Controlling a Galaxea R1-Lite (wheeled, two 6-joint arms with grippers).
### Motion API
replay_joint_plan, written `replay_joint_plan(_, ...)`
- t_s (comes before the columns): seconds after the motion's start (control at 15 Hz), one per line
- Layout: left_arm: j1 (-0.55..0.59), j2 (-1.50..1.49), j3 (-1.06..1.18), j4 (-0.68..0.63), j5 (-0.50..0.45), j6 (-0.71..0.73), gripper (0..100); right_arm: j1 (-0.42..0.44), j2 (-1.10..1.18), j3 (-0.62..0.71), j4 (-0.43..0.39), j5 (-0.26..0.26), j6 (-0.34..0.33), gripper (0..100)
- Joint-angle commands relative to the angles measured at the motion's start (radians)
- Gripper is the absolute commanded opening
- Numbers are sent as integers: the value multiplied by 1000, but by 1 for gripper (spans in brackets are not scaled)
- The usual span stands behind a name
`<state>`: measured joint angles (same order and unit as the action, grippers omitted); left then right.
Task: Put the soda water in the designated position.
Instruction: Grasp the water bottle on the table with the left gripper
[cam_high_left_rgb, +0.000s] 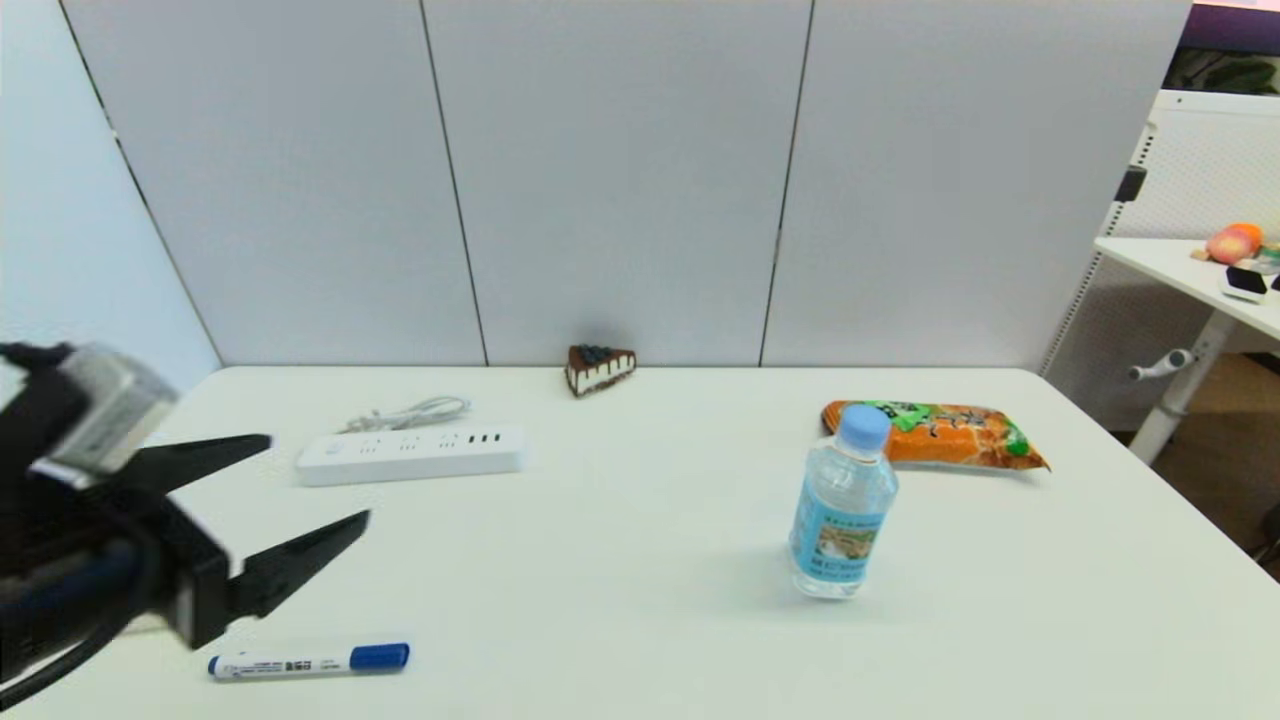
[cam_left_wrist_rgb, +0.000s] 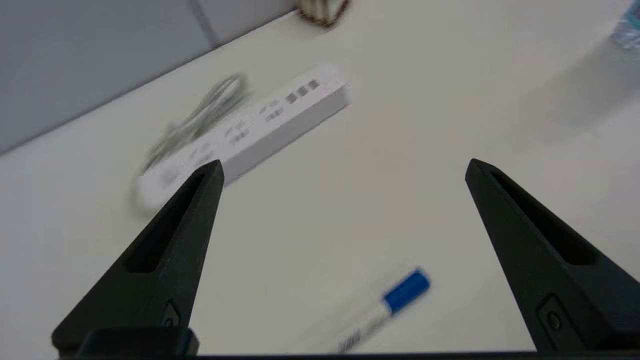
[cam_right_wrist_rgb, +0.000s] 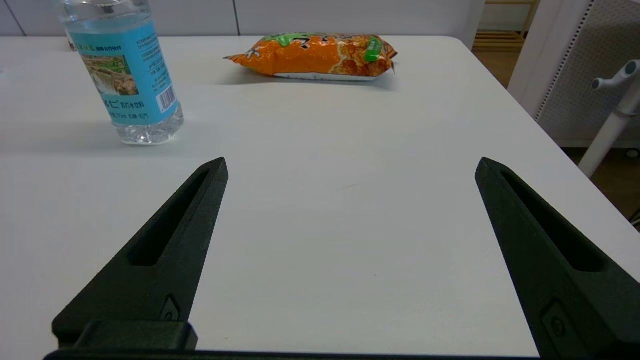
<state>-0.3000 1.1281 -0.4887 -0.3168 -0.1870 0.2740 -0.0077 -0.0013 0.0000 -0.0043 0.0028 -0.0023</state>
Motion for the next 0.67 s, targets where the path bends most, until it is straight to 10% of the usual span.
replay_joint_plan(0.07, -306, 561, -243, -354, -74, 20, 100, 0, 0, 0, 0, 0, -1, 100)
replay_joint_plan(0.67, -508, 897, -452, -640, -241, -33, 100, 0, 0, 0, 0, 0, -1, 100)
